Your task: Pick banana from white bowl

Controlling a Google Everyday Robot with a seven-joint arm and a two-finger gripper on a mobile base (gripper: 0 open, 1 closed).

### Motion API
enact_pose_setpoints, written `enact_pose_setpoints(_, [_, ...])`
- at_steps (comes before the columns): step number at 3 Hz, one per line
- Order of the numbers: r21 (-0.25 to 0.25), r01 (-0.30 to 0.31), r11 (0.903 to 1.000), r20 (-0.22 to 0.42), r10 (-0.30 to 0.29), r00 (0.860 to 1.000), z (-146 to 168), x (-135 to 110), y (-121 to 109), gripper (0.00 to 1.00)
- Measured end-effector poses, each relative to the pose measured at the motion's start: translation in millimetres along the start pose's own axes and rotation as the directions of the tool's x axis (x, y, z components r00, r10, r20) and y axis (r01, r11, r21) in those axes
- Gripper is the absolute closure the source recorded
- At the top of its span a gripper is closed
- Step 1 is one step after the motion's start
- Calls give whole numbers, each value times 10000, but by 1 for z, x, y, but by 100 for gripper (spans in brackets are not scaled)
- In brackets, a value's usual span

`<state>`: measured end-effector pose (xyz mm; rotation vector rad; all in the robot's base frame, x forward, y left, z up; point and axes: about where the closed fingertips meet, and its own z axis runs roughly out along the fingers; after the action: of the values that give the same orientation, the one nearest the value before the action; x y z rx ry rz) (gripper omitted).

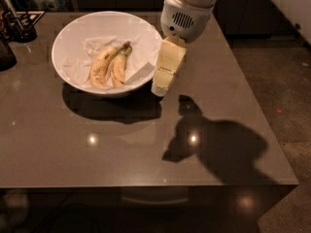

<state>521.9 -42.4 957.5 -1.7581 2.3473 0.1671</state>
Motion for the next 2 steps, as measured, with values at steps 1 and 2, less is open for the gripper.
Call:
enact_pose_setpoints(1, [184, -3, 9998, 225, -1, 9997, 1, -6, -5, 0])
enact_pose_setpoints(2, [381, -133, 9992, 400, 118, 9991, 3, -33, -12, 0])
